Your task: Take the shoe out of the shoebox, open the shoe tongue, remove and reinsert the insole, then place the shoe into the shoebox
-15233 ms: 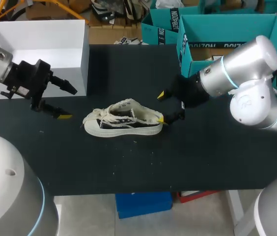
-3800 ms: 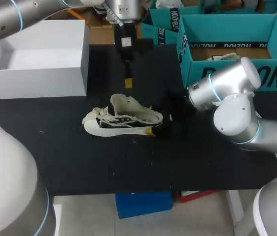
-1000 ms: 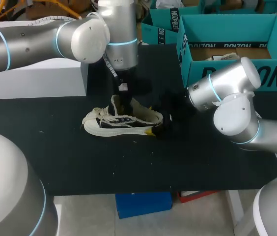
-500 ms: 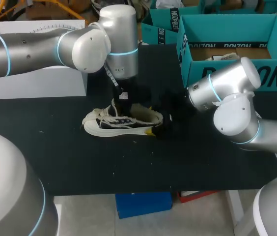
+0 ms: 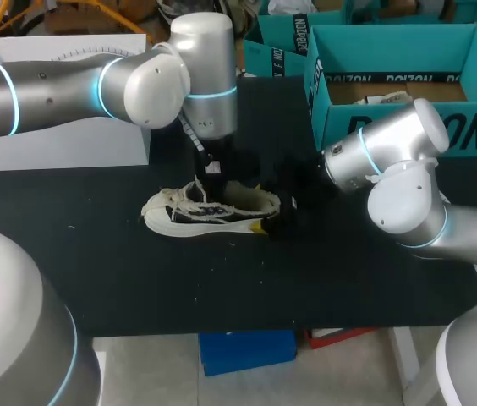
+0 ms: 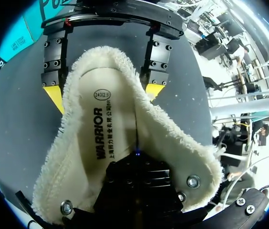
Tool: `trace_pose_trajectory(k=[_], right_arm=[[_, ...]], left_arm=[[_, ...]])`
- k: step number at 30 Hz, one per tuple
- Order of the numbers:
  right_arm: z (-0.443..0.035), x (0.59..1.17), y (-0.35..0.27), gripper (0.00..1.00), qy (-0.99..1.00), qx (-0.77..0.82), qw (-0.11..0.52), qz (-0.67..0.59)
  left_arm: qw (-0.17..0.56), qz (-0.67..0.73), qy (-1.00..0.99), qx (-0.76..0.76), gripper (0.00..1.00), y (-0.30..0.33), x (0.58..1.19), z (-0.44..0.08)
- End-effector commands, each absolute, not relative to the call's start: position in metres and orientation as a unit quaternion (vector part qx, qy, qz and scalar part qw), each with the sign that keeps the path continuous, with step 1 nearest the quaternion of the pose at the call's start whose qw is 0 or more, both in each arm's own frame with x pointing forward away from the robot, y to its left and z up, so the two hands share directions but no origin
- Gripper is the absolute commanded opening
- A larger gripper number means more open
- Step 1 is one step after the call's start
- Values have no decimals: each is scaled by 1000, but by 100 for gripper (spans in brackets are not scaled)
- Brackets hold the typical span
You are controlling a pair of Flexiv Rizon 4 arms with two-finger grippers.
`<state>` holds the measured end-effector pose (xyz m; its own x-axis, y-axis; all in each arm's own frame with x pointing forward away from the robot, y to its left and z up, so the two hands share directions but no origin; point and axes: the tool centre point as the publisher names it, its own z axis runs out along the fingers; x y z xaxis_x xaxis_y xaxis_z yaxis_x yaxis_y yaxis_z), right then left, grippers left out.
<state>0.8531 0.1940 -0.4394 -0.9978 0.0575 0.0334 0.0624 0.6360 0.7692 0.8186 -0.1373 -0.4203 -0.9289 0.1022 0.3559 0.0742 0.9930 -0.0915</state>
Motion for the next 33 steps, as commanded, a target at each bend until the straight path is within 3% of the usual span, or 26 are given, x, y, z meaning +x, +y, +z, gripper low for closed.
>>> trace_pose_trajectory(k=[1,2,5,7,14,18,21,25,33], right_arm=[[-442,854,195,0,-905,-34,3,-425],[-442,854,195,0,-905,-34,3,-425],[-442,854,195,0,-905,-34,3,-425],[-442,854,195,0,-905,-34,3,-425],[-442,854,195,0,-905,-34,3,-425],[-442,854,195,0,-905,-34,3,-425],[-442,854,195,0,-905,-34,3,-425],[-442,854,195,0,-905,-34,3,-425],[-442,854,195,0,-905,-34,3,-425]], left_arm=[[175,36,-983,-42,7,-138,812,-434],[172,38,-984,-42,22,-138,812,-434],[157,37,-986,-42,28,-138,812,-433],[146,37,-988,-41,38,-137,811,-434],[99,31,-994,-31,36,-131,807,-438],[43,14,-999,-24,37,-126,803,-440],[7,7,-1000,-19,43,-122,799,-444],[-52,-8,-999,-4,35,-116,797,-449],[-164,-29,-986,12,38,-103,802,-458]])
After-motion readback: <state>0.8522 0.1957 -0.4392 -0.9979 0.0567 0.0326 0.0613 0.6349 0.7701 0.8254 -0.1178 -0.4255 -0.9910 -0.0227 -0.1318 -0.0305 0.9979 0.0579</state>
